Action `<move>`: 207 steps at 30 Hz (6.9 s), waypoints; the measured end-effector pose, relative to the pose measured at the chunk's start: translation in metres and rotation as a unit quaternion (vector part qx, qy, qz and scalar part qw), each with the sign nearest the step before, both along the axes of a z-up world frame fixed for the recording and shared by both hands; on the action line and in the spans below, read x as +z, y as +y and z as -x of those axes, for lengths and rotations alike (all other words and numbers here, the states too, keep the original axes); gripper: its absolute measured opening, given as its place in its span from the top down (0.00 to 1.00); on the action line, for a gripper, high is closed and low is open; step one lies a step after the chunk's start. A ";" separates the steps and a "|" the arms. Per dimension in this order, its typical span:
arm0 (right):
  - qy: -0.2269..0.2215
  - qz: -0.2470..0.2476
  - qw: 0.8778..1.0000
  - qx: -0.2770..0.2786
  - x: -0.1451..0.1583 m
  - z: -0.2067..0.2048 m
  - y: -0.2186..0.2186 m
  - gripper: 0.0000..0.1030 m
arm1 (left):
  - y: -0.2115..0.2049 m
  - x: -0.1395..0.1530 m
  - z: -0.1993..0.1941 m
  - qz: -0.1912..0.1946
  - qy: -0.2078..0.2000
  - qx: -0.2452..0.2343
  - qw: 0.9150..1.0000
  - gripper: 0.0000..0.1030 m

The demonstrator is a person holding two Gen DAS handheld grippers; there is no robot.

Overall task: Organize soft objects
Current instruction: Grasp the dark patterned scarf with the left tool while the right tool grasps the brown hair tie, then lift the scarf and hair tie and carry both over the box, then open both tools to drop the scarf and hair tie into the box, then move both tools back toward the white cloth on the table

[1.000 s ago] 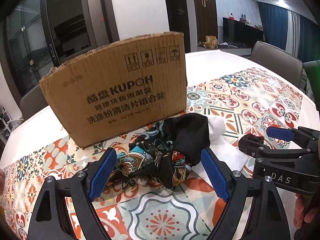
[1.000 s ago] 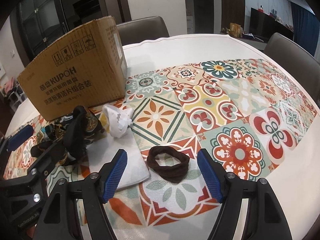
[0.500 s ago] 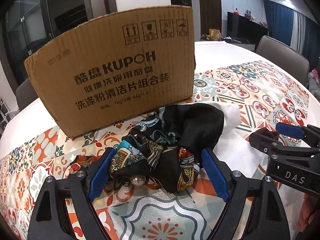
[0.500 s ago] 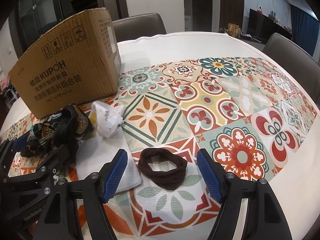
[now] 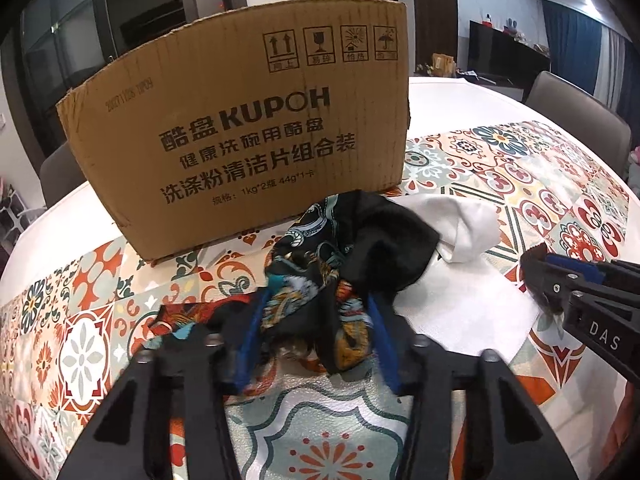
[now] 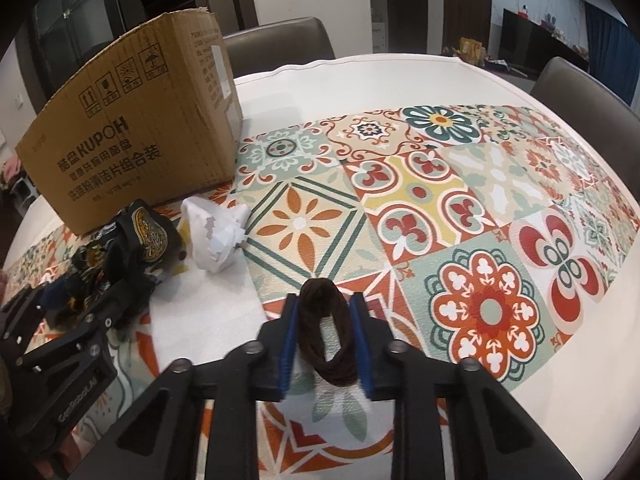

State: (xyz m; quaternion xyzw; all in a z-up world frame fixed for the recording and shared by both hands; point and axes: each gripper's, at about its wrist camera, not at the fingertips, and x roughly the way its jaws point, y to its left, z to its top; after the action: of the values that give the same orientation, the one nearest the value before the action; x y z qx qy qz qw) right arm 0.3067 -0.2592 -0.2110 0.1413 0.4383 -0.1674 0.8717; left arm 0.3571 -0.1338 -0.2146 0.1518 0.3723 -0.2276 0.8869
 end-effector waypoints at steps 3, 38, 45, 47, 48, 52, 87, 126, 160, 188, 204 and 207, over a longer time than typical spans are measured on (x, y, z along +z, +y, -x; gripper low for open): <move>0.000 -0.009 1.000 0.008 0.001 0.000 0.002 0.81 | 0.003 0.005 0.001 0.003 0.003 0.000 1.000 0.72; -0.121 -0.010 0.988 0.094 0.120 0.032 0.032 0.81 | 0.041 0.136 0.059 0.093 -0.061 0.052 0.992 0.93; -0.144 -0.011 0.983 0.116 0.143 0.031 0.035 0.81 | 0.046 0.162 0.063 0.106 -0.081 0.062 0.989 0.93; -0.152 -0.011 0.981 0.122 0.150 0.029 0.036 0.81 | 0.049 0.170 0.063 0.111 -0.090 0.065 0.988 0.93; -0.155 -0.011 0.980 0.125 0.153 0.028 0.037 0.81 | 0.049 0.174 0.064 0.112 -0.096 0.066 0.987 0.93; -0.172 -0.011 0.975 0.137 0.169 0.025 0.039 0.81 | 0.051 0.190 0.062 0.119 -0.114 0.069 0.984 0.93; -0.262 0.022 0.947 0.186 0.249 -0.072 0.036 0.81 | 0.033 0.257 -0.028 0.114 -0.206 0.060 0.970 0.93; -0.135 -0.002 0.968 0.210 0.166 -0.195 0.025 0.81 | 0.010 0.162 -0.139 0.069 -0.072 0.060 0.993 0.92; -0.120 -0.013 0.967 0.224 0.168 -0.165 0.017 0.54 | 0.022 0.175 -0.082 0.040 -0.099 0.099 0.989 0.51; -0.134 -0.006 0.962 0.239 0.176 -0.072 0.008 0.54 | 0.015 0.175 0.024 0.047 -0.100 0.109 0.988 0.49; -0.132 -0.005 0.960 0.248 0.168 -0.027 0.005 0.54 | 0.017 0.161 0.069 0.062 -0.070 0.117 0.989 0.49; -0.130 -0.002 0.962 0.240 0.168 -0.019 0.005 0.54 | 0.019 0.160 0.076 0.060 -0.073 0.110 0.989 0.48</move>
State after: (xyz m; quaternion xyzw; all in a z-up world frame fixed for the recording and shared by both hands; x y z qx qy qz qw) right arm 0.3260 -0.2537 -0.0433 0.0547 0.3422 0.0678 0.9356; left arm 0.2807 -0.1149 -0.0547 0.0721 0.3068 -0.1386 0.9389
